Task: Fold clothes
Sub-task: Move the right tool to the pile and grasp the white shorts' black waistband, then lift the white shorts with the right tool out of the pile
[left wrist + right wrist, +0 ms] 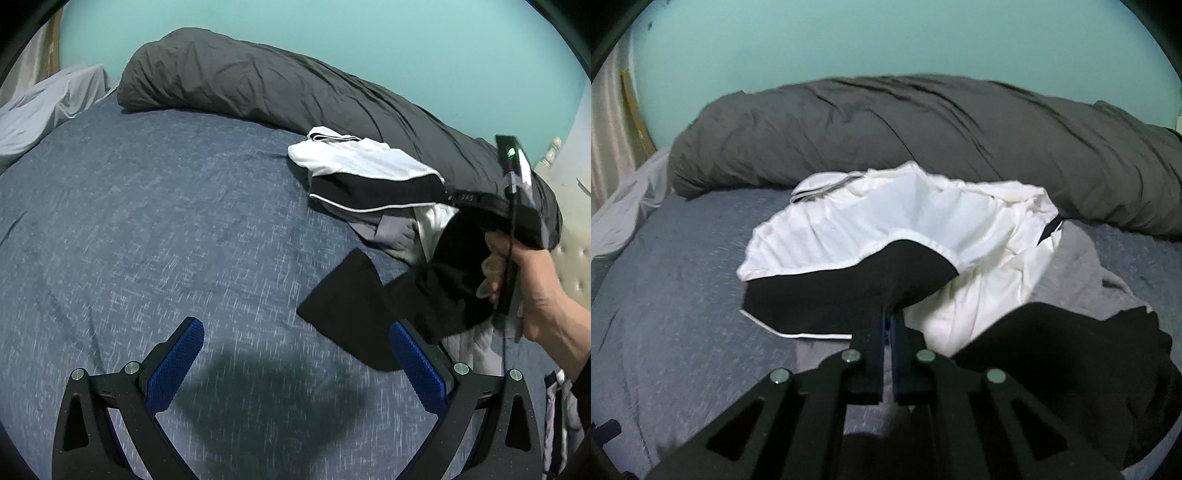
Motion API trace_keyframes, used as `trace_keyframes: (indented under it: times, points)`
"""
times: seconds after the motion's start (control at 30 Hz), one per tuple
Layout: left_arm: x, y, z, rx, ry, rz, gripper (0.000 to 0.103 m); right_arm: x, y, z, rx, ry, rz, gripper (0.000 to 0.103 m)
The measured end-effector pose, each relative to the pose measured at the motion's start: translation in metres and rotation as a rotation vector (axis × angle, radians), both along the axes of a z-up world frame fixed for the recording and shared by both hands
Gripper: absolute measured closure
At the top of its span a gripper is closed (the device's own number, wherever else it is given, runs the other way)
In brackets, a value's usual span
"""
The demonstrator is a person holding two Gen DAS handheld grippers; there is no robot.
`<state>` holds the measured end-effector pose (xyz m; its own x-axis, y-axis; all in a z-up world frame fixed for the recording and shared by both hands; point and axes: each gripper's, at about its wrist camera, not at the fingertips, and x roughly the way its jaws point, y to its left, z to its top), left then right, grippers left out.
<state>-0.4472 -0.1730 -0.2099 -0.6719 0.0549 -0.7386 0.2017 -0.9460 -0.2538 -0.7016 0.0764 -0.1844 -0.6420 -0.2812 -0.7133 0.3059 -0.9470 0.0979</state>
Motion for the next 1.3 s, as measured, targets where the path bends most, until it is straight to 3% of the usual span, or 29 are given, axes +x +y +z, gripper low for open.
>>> trace_keyframes:
  times: [0.23, 0.67, 1.3]
  points:
    - [0.023, 0.001, 0.014, -0.012, 0.032, 0.015, 0.0, 0.061, 0.01, 0.029, -0.092, 0.074, 0.108, 0.101]
    - [0.114, 0.03, 0.038, -0.019, 0.087, -0.013, 0.0, 0.234, 0.021, 0.061, -0.242, 0.168, 0.237, 0.101]
    - [0.299, 0.05, 0.105, -0.031, 0.145, -0.051, 0.0, 0.463, 0.066, 0.16, -0.292, 0.269, 0.212, 0.101]
